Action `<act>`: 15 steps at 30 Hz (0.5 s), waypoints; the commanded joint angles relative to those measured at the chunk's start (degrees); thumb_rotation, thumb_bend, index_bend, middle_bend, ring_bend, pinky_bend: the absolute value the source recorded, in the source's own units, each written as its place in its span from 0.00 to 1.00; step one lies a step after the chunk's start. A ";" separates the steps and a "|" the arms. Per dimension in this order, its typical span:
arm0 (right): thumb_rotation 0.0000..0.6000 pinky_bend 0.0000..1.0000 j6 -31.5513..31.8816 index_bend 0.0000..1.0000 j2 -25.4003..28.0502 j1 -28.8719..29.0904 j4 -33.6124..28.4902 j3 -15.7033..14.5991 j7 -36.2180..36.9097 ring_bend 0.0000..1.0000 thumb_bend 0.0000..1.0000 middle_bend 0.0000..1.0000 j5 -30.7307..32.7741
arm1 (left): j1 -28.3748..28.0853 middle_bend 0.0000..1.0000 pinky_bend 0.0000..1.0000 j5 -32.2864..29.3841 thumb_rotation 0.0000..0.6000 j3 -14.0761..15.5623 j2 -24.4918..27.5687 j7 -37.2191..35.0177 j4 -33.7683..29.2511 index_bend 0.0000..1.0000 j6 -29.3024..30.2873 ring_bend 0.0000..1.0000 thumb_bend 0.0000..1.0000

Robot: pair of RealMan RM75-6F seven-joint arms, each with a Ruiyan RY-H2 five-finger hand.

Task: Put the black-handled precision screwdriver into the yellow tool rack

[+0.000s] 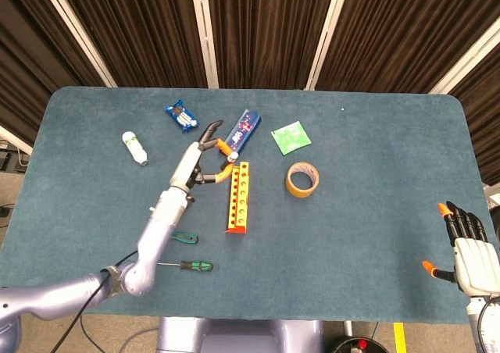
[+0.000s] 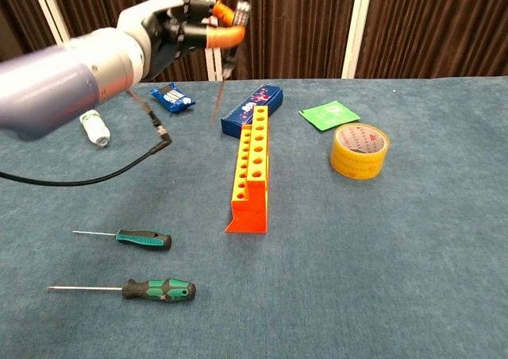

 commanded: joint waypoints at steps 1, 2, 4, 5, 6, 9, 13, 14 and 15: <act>1.00 0.00 0.00 0.00 0.01 0.00 0.01 0.03 0.01 0.00 0.03 0.00 0.05 | -0.32 0.01 0.00 -0.77 1.00 -1.59 1.03 -3.94 -1.64 0.61 -2.82 0.00 0.36; 1.00 0.00 -0.01 0.00 0.01 -0.01 0.00 0.02 0.05 0.00 0.03 0.00 0.06 | -0.44 0.01 0.00 -0.90 1.00 -1.52 0.97 -4.43 -1.64 0.61 -3.11 0.00 0.36; 1.00 0.00 -0.07 0.00 0.03 -0.02 -0.06 0.01 0.11 0.00 0.03 0.00 0.12 | -0.81 0.01 0.00 -1.06 1.00 -1.17 0.66 -5.74 -1.40 0.61 -4.14 0.00 0.36; 1.00 0.00 -0.12 0.00 0.05 -0.01 -0.09 0.00 0.14 0.00 0.03 0.00 0.14 | -1.00 0.01 0.00 -0.93 1.00 -0.92 0.32 -6.29 -1.07 0.61 -4.33 0.00 0.36; 1.00 0.00 -0.14 0.00 0.08 0.00 -0.11 -0.01 0.15 0.00 0.03 0.00 0.12 | -1.10 0.01 0.00 -0.78 1.00 -0.76 -0.04 -6.94 -0.89 0.61 -4.45 0.00 0.36; 1.00 0.00 -0.15 0.00 0.12 0.00 -0.12 0.01 0.27 0.00 0.03 0.00 0.12 | -1.33 0.01 0.00 0.59 1.00 -0.03 -1.42 -8.72 -0.13 0.61 -4.09 0.00 0.36; 1.00 0.00 -0.14 0.00 0.23 -0.03 -0.15 0.02 0.50 0.00 0.03 0.00 0.14 | -1.49 0.01 0.00 4.27 1.00 1.39 -2.93 -10.40 1.28 0.62 -2.76 0.00 0.36; 1.00 0.00 -0.15 0.00 0.25 -0.04 -0.15 0.00 0.57 0.00 0.03 0.00 0.12 | -1.51 0.01 0.00 4.95 1.00 1.62 -3.19 -10.79 1.61 0.62 -2.43 0.00 0.36; 1.00 0.00 -0.13 0.00 0.28 -0.05 -0.17 0.00 0.64 0.00 0.03 0.00 0.10 | -1.53 0.01 0.00 5.70 1.00 1.87 -3.52 -11.29 1.94 0.62 -2.01 0.00 0.36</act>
